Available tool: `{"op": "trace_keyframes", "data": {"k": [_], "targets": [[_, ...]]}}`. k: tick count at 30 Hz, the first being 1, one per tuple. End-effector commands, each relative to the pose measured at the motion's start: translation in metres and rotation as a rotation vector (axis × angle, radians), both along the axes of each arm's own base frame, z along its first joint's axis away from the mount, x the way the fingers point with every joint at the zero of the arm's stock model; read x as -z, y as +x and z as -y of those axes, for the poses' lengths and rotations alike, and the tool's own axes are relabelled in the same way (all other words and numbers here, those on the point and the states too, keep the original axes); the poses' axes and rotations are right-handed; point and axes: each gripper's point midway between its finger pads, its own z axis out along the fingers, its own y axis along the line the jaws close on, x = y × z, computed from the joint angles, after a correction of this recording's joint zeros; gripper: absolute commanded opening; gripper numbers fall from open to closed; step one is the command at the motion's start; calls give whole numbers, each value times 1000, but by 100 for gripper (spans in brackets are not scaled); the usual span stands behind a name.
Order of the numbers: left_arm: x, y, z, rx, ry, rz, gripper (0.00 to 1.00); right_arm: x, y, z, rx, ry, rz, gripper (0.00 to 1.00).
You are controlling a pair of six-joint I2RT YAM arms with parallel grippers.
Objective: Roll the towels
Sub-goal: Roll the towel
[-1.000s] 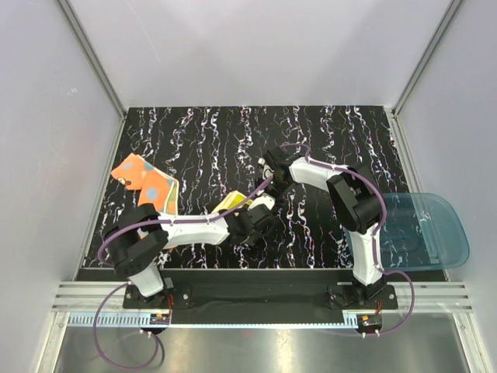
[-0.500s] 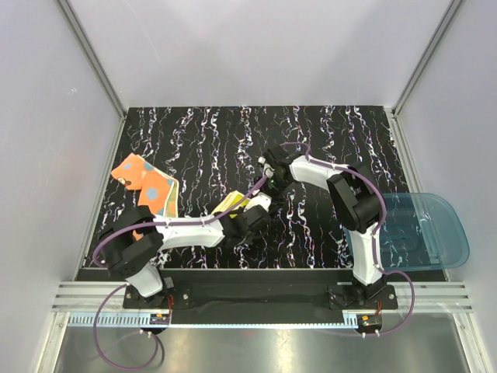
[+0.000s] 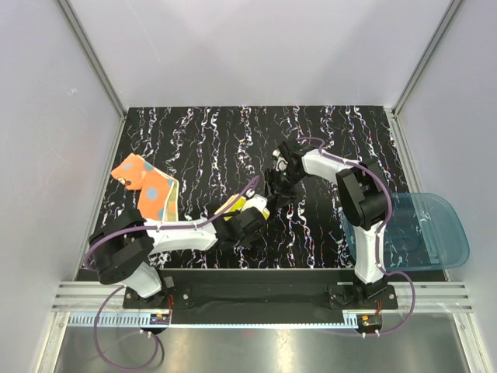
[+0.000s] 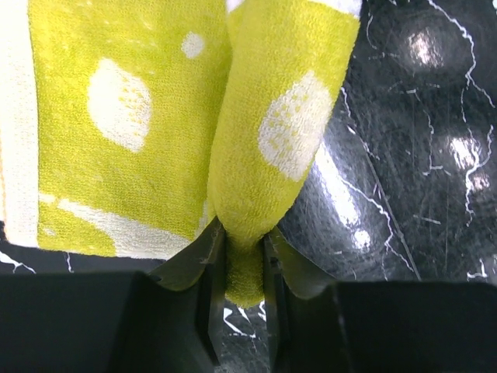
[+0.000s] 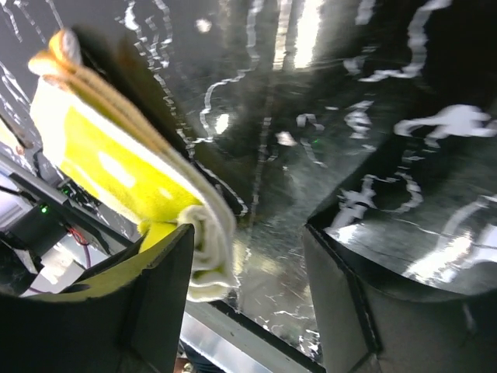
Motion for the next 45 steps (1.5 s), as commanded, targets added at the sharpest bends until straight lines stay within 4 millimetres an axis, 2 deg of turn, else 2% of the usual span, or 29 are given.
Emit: {"op": "trace_keyframes", "data": {"k": [1,23,29,45], "targets": [[13,-22,-13,8,20,-89,0,13,8,31,4,-129,46,67],[9,-25,-15,10,-13,-89,0,-8,31,69,78,-174,86,84],[9,-25,-15,12,-18,-86,0,-10,35,73,87,-175,91,92],[5,-26,-12,13,-33,-92,0,-8,33,76,92,-176,87,95]]}}
